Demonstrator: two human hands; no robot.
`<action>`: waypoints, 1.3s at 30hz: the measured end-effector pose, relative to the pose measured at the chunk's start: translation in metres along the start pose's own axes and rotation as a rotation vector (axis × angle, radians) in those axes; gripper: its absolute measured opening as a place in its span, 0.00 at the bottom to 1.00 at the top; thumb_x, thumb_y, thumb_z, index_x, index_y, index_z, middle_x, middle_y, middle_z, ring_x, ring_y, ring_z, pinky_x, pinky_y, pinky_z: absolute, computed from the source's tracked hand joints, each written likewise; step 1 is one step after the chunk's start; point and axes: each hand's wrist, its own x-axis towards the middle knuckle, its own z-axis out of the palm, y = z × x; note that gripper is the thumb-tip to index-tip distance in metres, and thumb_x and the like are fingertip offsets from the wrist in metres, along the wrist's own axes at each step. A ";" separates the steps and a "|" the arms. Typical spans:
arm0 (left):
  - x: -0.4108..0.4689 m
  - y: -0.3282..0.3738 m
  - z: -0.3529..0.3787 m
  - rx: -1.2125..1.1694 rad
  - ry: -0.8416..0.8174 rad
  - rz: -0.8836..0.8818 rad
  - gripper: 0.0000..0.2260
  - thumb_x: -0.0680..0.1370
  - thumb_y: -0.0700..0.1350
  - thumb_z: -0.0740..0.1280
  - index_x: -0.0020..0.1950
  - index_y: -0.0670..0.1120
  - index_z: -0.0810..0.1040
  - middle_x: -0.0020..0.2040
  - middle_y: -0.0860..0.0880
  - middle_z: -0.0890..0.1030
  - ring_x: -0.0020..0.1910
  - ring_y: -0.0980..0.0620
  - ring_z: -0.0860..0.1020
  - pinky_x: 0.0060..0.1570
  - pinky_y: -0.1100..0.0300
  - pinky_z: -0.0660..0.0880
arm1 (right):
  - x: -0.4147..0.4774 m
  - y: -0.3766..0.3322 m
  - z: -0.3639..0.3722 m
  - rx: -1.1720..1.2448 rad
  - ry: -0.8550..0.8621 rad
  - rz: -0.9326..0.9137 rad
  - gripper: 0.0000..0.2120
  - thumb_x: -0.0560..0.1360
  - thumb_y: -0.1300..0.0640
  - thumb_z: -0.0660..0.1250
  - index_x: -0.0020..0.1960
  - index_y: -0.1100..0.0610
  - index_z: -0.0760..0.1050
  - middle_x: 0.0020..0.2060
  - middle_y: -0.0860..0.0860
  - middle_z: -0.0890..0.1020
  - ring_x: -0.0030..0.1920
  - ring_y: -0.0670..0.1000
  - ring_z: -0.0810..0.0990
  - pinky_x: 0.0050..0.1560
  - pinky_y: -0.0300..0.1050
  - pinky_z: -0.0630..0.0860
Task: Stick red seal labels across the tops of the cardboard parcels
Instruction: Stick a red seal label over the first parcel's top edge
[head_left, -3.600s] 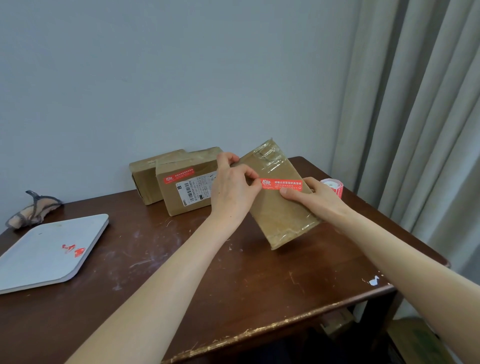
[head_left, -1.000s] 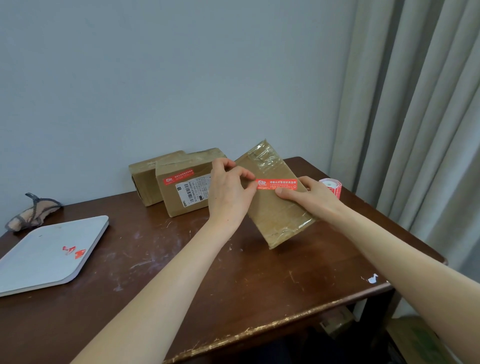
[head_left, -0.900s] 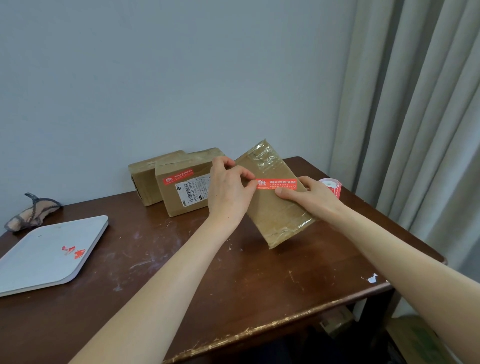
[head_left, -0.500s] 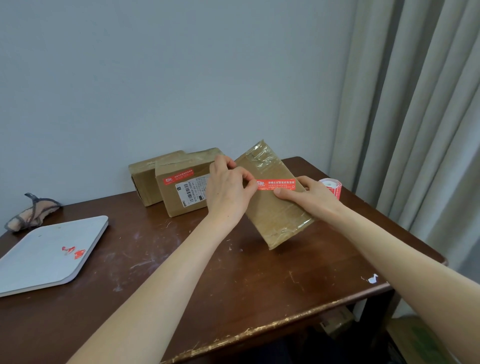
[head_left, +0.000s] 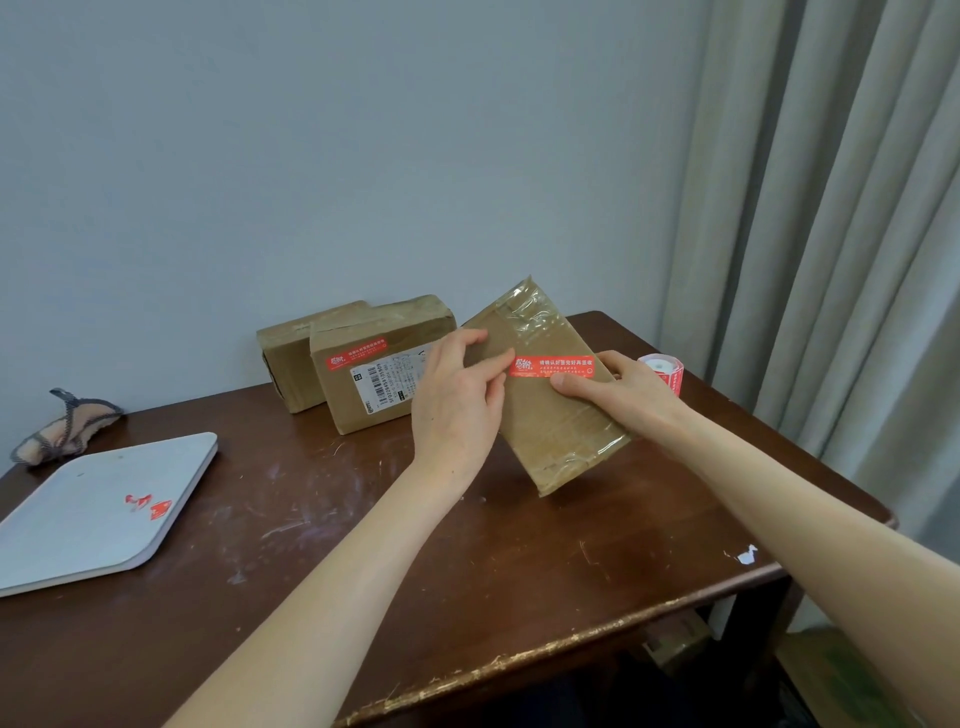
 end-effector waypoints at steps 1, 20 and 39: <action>0.000 0.001 -0.001 -0.011 -0.010 -0.015 0.10 0.77 0.43 0.67 0.57 0.50 0.82 0.63 0.49 0.75 0.66 0.50 0.70 0.56 0.63 0.65 | 0.000 0.000 0.000 0.002 0.002 0.000 0.27 0.66 0.36 0.72 0.59 0.46 0.72 0.52 0.44 0.80 0.52 0.48 0.80 0.57 0.50 0.78; 0.012 0.011 -0.004 -0.025 -0.018 -0.208 0.05 0.75 0.51 0.68 0.48 0.53 0.81 0.50 0.57 0.75 0.53 0.56 0.70 0.44 0.65 0.62 | -0.001 0.000 0.001 0.007 0.004 -0.011 0.30 0.65 0.36 0.73 0.62 0.47 0.72 0.53 0.45 0.80 0.53 0.48 0.80 0.57 0.49 0.78; 0.018 0.010 -0.006 -0.113 -0.089 -0.248 0.03 0.74 0.50 0.69 0.46 0.52 0.80 0.49 0.56 0.71 0.53 0.57 0.69 0.44 0.64 0.65 | 0.000 0.001 0.002 -0.004 0.013 -0.009 0.29 0.65 0.35 0.73 0.62 0.46 0.72 0.52 0.44 0.80 0.53 0.47 0.80 0.57 0.49 0.78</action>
